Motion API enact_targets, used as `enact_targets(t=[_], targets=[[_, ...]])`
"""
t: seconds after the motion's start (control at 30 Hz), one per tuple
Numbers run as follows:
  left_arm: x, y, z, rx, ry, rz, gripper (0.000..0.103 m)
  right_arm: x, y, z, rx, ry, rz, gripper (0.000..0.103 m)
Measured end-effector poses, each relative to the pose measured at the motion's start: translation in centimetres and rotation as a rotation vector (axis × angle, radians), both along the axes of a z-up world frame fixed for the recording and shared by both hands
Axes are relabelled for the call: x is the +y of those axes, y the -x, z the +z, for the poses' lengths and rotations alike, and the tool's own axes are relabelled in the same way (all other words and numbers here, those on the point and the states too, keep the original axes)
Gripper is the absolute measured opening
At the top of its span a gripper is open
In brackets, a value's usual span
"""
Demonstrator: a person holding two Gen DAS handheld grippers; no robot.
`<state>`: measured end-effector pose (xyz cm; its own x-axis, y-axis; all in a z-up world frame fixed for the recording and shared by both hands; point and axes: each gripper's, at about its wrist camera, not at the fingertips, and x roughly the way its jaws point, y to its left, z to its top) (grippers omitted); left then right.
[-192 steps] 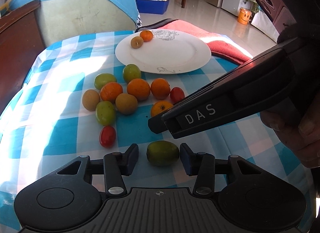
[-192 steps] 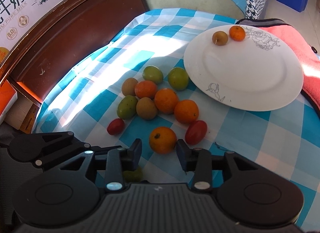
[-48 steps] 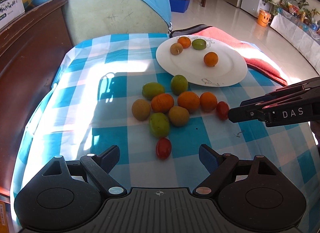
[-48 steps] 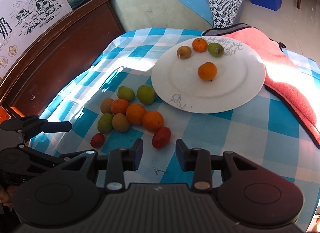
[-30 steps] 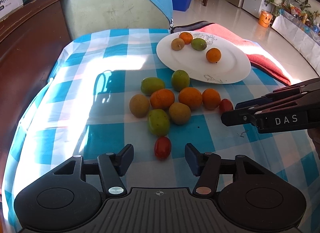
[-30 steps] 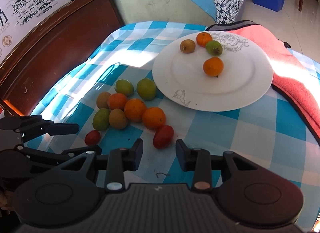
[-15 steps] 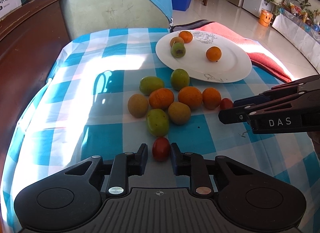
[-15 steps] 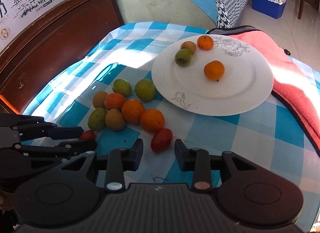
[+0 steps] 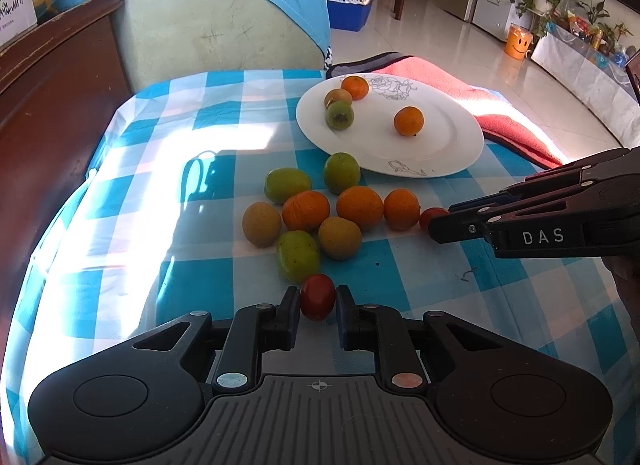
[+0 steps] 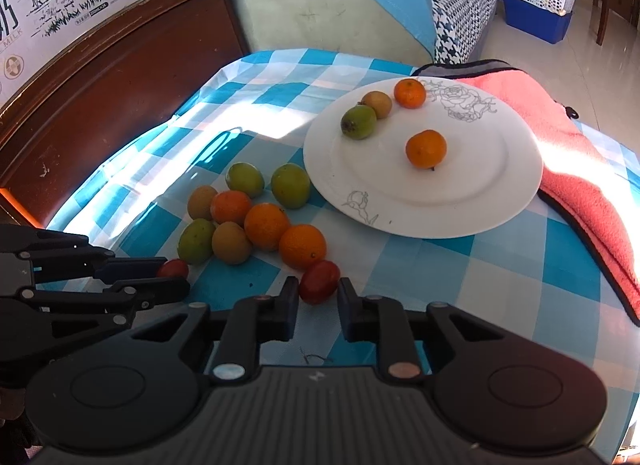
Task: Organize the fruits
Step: 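Close the left gripper on a red cherry tomato while the right gripper grasps another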
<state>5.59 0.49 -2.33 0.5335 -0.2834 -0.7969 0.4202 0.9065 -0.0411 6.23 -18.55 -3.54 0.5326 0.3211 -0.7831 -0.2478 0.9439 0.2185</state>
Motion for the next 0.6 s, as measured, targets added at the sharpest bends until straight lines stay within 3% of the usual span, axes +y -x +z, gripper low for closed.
enact_targets(t=[0.27,0.6], targets=[[-0.86,0.33,0.96,-0.030,0.015,-0.032,0.016,-0.76,0.02,0.43,0.011,-0.038,-0.018,0.014],[-0.35,0.09,0.62,-0.025,-0.008,-0.007,0.016,-0.25,0.77,0.19,0.039,-0.036,0.021,0.024]])
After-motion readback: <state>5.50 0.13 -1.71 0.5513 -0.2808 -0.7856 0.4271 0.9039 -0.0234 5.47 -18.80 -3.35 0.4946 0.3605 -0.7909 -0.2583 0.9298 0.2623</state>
